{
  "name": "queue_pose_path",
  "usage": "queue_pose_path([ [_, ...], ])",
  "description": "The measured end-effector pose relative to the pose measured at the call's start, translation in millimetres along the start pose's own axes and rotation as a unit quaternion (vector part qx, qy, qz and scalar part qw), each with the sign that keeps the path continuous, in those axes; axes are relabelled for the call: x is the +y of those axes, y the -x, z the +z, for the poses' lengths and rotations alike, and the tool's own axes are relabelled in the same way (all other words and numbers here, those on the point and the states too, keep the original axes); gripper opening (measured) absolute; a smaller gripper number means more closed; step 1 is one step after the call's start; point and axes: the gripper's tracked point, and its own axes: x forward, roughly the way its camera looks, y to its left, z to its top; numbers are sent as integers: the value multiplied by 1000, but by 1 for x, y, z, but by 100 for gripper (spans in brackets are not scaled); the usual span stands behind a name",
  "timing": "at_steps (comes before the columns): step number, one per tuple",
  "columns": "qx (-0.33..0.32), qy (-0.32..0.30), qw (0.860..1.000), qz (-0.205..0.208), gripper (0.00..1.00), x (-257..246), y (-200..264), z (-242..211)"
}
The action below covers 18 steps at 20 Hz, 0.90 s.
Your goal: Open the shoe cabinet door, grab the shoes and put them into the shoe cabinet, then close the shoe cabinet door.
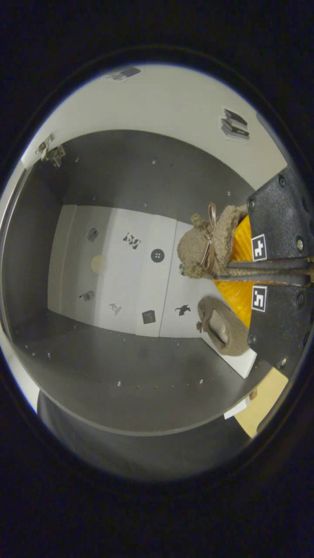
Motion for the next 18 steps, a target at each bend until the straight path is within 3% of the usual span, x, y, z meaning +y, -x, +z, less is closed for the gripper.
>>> queue_pose_path([
  [2, -2, 18, 1000, -12, 8, -4, -9, 4],
  [6, 23, -30, 999, 0, 8, -2, -38, 3],
  [8, 25, -25, 999, -1, 8, -6, -58, -3],
  [13, 60, -24, 998, 25, 9, 20, -110, -47],
  [18, 77, -30, 996, 14, 12, 31, -149, -75],
])
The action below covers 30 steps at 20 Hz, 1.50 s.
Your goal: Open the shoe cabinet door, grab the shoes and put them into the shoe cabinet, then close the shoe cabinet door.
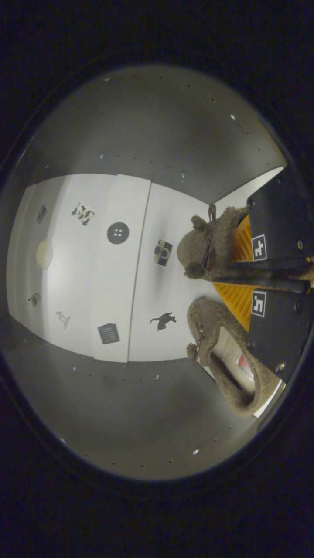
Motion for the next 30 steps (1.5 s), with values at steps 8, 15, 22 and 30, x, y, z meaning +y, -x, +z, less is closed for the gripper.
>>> queue_pose_path([
  [8, 14, 4, 1000, -8, 50, 4, 16, -2],
  [15, 5, -37, 999, -7, 72, -9, 80, 4],
  [22, -24, -67, 997, 35, 85, 1, 203, 32],
  [30, -112, -8, 991, 69, 97, 5, 382, 72],
])
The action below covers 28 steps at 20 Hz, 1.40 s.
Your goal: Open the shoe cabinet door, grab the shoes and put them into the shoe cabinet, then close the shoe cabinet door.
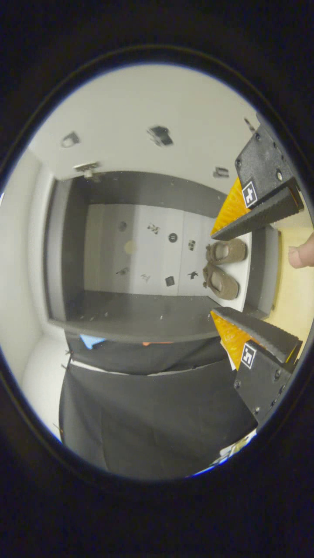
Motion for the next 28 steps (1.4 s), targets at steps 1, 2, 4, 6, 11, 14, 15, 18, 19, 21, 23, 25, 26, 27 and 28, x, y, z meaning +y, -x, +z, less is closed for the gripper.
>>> queue_pose_path([
  [1, -10, 11, 1000, -15, 98, -5, 20, 4],
  [2, -12, 21, 999, -37, 98, -14, 43, 4],
  [4, -11, 21, 998, -52, 99, -22, 86, -1],
  [6, -29, 23, 998, -45, 99, -20, 127, 1],
  [11, -64, -10, 998, -8, 99, -46, 223, -15],
  [14, -116, -25, 992, -38, 99, -92, 266, -21],
  [15, -128, -32, 990, -52, 99, -105, 280, -27],
  [18, -148, -38, 985, -73, 99, -137, 322, -46],
  [19, -155, -36, 984, -86, 99, -151, 330, -50],
  [21, -167, -26, 979, -113, 99, -177, 349, -54],
  [23, -171, -15, 975, -141, 99, -205, 367, -62],
  [25, -175, -4, 970, -166, 99, -232, 380, -65],
  [26, -181, 2, 967, -177, 99, -245, 386, -63],
  [27, -189, 7, 963, -195, 99, -260, 389, -61],
  [28, -193, 15, 957, -214, 99, -273, 388, -56],
])
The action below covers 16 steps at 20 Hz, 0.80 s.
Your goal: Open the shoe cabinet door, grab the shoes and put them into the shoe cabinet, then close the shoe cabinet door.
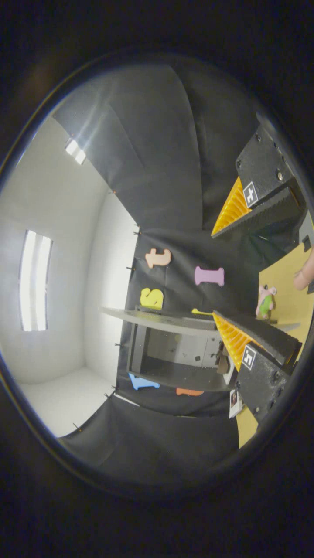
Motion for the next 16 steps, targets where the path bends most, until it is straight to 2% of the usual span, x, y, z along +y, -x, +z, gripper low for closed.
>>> queue_pose_path([
  [2, -2, 25, 999, -39, 99, -21, -16, -7],
  [4, 7, 45, 998, -54, 99, -26, -36, -18],
  [7, 53, 60, 994, -69, 99, -35, -74, -55],
  [13, 111, 7, 994, -20, 99, -5, -137, -105],
  [16, 132, -26, 991, 12, 99, 27, -149, -122],
])
